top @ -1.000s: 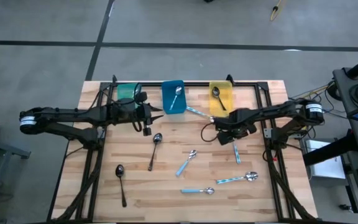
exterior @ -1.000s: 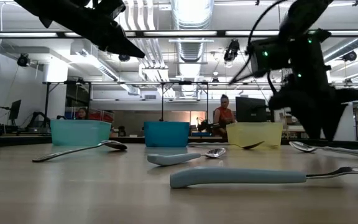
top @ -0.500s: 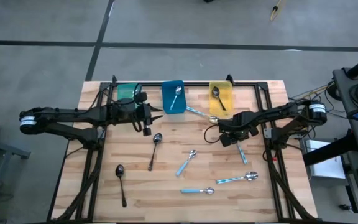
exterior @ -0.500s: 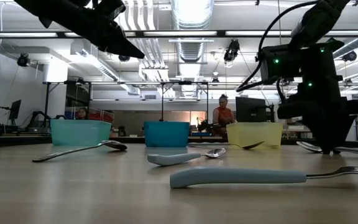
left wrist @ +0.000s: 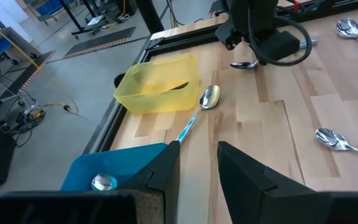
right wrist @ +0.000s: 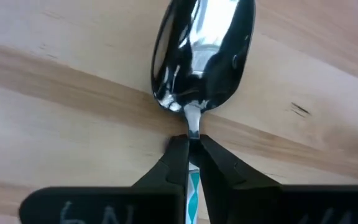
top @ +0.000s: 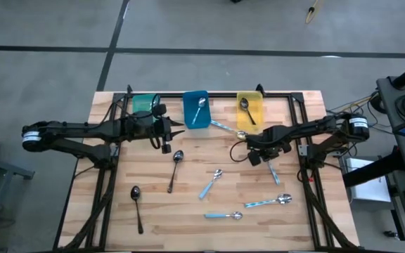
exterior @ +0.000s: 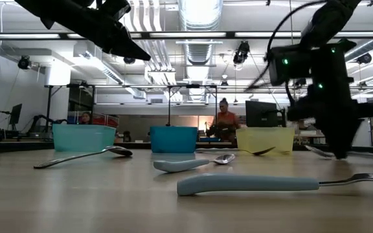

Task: Sort silverware by color (type)
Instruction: Put the white-blue spoon into the blue bin

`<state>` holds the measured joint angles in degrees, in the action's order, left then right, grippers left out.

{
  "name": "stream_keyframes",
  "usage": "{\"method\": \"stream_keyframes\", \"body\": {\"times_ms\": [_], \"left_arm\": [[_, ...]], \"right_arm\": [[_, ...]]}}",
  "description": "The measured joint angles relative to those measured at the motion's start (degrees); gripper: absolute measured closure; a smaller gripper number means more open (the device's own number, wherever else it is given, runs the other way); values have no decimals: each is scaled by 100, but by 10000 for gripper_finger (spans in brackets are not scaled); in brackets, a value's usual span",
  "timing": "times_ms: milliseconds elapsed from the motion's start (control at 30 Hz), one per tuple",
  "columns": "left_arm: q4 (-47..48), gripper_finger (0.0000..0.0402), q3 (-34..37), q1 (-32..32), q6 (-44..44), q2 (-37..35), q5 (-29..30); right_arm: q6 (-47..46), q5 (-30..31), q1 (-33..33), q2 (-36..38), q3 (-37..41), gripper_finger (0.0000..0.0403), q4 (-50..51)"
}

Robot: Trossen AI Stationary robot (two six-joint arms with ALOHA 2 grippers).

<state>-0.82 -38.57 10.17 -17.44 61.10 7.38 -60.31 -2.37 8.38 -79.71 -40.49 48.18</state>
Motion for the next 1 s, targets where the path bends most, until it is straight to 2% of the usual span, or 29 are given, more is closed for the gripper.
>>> {"method": "stream_keyframes", "body": {"times_ms": [200, 367, 633, 800, 1000], "left_arm": [[0, 313, 2, 0, 56, 0, 0], [-1, 313, 2, -1, 124, 0, 0], [-26, 313, 2, 1, 254, -2, -47], [-168, 313, 2, -2, 382, -2, -127], [-368, 313, 4, 1, 659, -2, -822]], "right_arm": [[140, 271, 0, 597, -304, 389, -113], [450, 757, -12, 1004, -409, 389, -1265], [1739, 1569, -69, 823, -409, 393, -4527], [2795, 1764, -175, 209, -411, 396, -7053], [3775, 1734, -278, -738, -411, 395, -9754]]}}
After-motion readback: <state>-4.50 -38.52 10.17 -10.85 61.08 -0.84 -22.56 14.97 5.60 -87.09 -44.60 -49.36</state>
